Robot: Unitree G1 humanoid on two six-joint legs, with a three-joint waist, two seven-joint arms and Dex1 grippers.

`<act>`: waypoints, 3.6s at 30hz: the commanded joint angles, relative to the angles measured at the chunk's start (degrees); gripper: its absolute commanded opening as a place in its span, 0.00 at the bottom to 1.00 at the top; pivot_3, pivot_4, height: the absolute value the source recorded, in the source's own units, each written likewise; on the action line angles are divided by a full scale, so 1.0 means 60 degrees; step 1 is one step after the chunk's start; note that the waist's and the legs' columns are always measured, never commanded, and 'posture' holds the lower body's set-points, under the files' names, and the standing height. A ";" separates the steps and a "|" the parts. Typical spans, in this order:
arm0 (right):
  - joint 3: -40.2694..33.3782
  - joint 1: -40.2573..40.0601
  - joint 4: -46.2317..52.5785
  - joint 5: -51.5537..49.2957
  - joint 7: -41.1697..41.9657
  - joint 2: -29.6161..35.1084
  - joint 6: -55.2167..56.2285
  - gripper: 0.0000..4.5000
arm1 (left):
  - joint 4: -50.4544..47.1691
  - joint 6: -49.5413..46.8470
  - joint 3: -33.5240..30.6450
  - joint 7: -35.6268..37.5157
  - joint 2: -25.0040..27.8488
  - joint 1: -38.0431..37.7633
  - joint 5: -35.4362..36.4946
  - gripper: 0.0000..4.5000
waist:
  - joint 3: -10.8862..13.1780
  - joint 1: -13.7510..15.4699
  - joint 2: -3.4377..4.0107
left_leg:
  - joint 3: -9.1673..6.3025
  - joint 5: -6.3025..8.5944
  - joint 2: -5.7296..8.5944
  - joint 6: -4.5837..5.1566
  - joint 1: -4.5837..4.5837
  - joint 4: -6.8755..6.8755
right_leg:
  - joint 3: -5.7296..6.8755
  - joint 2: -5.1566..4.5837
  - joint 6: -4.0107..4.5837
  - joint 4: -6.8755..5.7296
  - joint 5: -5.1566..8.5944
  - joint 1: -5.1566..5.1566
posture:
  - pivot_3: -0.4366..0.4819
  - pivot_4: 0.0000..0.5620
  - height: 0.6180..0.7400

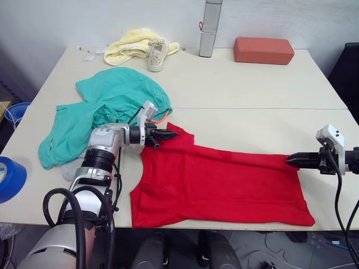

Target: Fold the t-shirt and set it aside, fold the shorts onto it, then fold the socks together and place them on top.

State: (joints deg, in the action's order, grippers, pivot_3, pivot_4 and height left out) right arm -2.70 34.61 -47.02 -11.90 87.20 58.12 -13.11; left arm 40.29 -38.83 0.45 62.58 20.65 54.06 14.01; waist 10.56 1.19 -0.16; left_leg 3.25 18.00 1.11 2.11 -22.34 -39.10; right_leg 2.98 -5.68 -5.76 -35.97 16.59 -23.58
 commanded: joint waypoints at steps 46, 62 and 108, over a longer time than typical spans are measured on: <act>-0.0915 -0.0146 0.0313 -0.0267 0.0001 0.0050 0.1532 0.00 | -0.1872 0.0189 -0.0127 0.0298 0.0241 -0.1041 0.0716 0.00 | -0.0002 -0.0008 0.0003 | 0.0001 0.0001 -0.0001 -0.0002 0.0001 0.0001 | -0.0002 0.0000 0.0000 0.0002 0.0000 0.0001 | 0.48 0.27 1.00; -0.2434 -0.3444 0.2039 -0.1046 -0.0470 -0.0412 0.6333 0.00 | -0.3818 0.4957 -0.0391 0.1739 0.1154 -0.3713 0.0776 0.00 | -0.0004 -0.0017 0.0007 | 0.0002 0.0006 -0.0008 -0.0008 0.0024 0.0001 | -0.0022 -0.0001 0.0000 0.0030 0.0000 0.0019 | 0.48 0.27 1.00; -0.2180 -0.3201 0.0919 -0.0829 -0.2302 -0.1009 0.9249 0.00 | -0.1006 1.0325 -0.0334 0.2250 0.1028 -0.3660 0.0335 0.00 | -0.0006 -0.0212 0.0010 | -0.0016 0.0013 -0.0014 0.0008 0.0023 0.0007 | -0.0054 -0.0021 0.0006 0.0035 0.0003 0.0032 | 0.48 0.27 1.00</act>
State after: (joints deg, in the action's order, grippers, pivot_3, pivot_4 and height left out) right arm -13.98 15.96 -42.75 -16.03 74.05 51.50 40.28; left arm 36.06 21.31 -1.55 75.31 25.98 32.85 15.55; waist 10.52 -0.08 -0.10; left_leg 3.15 18.08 1.02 2.16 -22.20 -39.06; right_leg 2.65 -5.80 -5.73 -35.72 16.61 -23.39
